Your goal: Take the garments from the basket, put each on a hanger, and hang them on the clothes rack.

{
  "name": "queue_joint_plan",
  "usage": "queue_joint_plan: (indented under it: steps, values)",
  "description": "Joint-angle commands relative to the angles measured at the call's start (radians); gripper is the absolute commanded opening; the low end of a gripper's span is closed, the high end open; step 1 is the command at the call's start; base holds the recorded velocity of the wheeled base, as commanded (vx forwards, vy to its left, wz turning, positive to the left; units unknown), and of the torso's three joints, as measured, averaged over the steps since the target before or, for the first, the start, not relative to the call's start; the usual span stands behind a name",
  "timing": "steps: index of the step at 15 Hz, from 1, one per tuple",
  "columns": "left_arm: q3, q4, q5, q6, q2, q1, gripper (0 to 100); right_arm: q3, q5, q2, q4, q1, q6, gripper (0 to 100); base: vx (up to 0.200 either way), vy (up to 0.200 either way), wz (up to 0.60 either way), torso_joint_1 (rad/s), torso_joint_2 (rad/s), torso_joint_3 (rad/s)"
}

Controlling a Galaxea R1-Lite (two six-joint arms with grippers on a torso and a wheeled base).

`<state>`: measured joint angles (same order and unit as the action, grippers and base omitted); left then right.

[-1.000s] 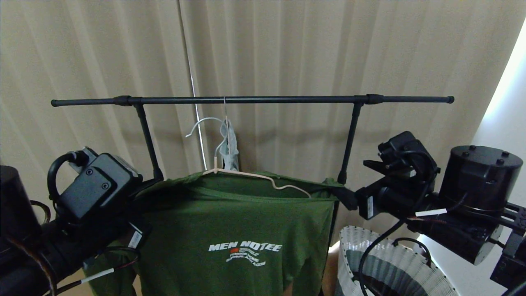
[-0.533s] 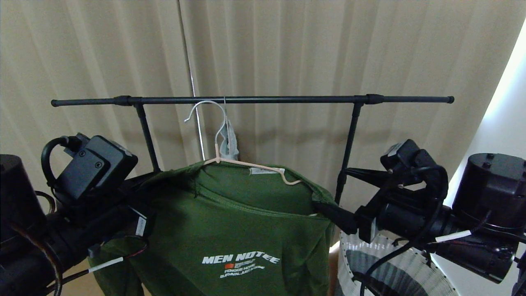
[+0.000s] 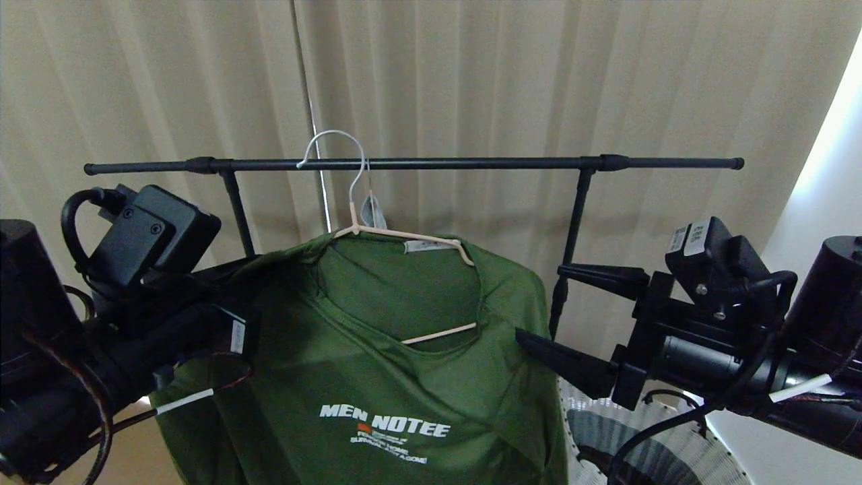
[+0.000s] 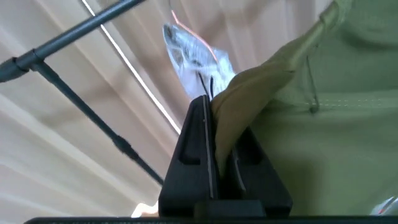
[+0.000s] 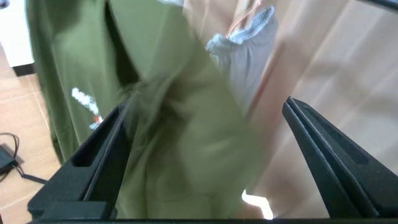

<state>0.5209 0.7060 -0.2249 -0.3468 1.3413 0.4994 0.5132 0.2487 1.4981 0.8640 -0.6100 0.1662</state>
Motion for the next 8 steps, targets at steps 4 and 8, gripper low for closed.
queue_joint_plan:
  steps: [4, 8]
  values:
    - [-0.022, 0.001, -0.013, 0.038, 0.018, 0.085, 0, 0.082, -0.006, 0.033, -0.04, -0.001, 0.079, 100, 0.0, 0.0, 0.0, 0.0, 0.0, 0.0]
    - [-0.016, 0.001, -0.013, 0.034, 0.024, 0.156, 0, 0.197, -0.063, 0.087, -0.134, -0.005, 0.136, 100, 0.0, 0.0, 0.0, 0.0, 0.0, 0.0]
